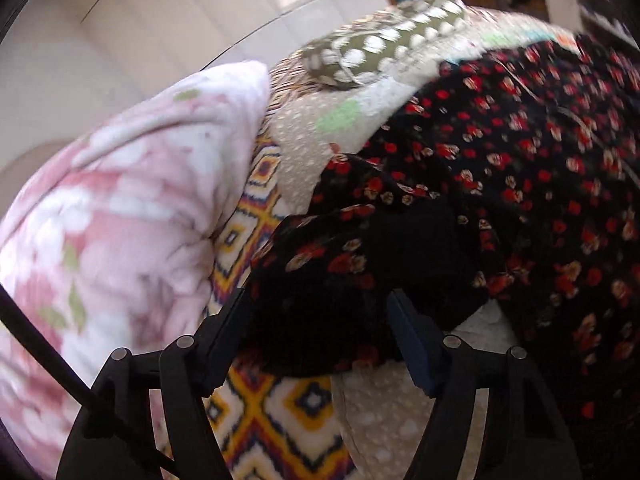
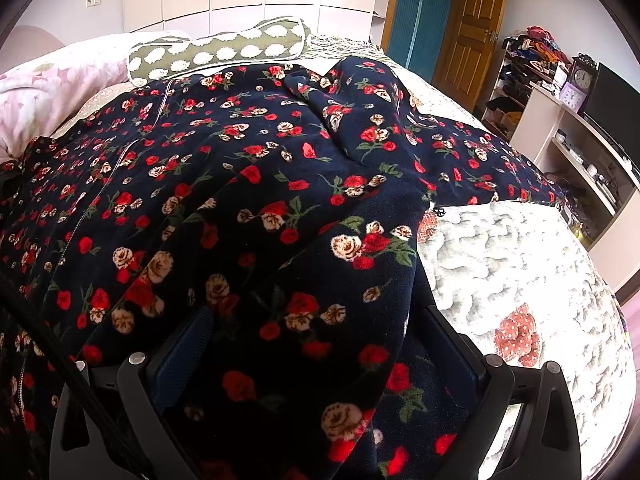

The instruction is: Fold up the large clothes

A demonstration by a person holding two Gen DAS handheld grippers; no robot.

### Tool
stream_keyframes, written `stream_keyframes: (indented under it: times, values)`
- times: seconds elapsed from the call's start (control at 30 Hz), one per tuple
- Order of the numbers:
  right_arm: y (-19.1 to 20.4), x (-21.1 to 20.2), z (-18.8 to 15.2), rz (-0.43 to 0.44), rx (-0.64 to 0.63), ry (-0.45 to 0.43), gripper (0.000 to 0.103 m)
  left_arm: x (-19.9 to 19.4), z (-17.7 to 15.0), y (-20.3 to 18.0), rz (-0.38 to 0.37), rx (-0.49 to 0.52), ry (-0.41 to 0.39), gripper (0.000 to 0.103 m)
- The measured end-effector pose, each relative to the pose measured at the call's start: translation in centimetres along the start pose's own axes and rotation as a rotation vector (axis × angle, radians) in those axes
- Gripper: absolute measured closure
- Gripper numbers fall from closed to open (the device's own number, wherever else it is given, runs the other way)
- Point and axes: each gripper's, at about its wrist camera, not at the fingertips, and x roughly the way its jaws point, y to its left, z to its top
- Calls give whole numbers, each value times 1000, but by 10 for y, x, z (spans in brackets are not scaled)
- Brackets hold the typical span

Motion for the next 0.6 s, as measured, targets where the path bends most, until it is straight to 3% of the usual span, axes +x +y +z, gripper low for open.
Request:
stream_keyframes:
  times: [0.07, 0.17, 0.23, 0.27, 0.3, 0.37, 0.47, 0.6]
  values:
    - [0, 0, 0, 0, 0, 0, 0, 9, 3, -9, -15, 67, 15, 35]
    - [0, 0, 0, -1, 0, 0, 0, 25, 5, -16, -55, 121, 53, 48]
    - [0, 0, 0, -1, 0, 0, 0, 37, 6, -16, -81, 106, 99, 72]
    - [0, 0, 0, -1, 0, 0, 0, 43, 6, -14, -100, 76, 126, 95]
    - [1, 0, 0, -1, 0, 0, 0, 45, 7, -13, -101, 48, 139, 95]
    - [0, 0, 0, -3, 0, 0, 0, 45, 8, 1, -114, -65, 115, 96]
    - [0, 0, 0, -3, 0, -1, 0, 36, 5, 51, -101, -328, 67, 96]
    - [0, 0, 0, -2, 0, -1, 0, 14, -24, 141, 9, -712, 25, 97]
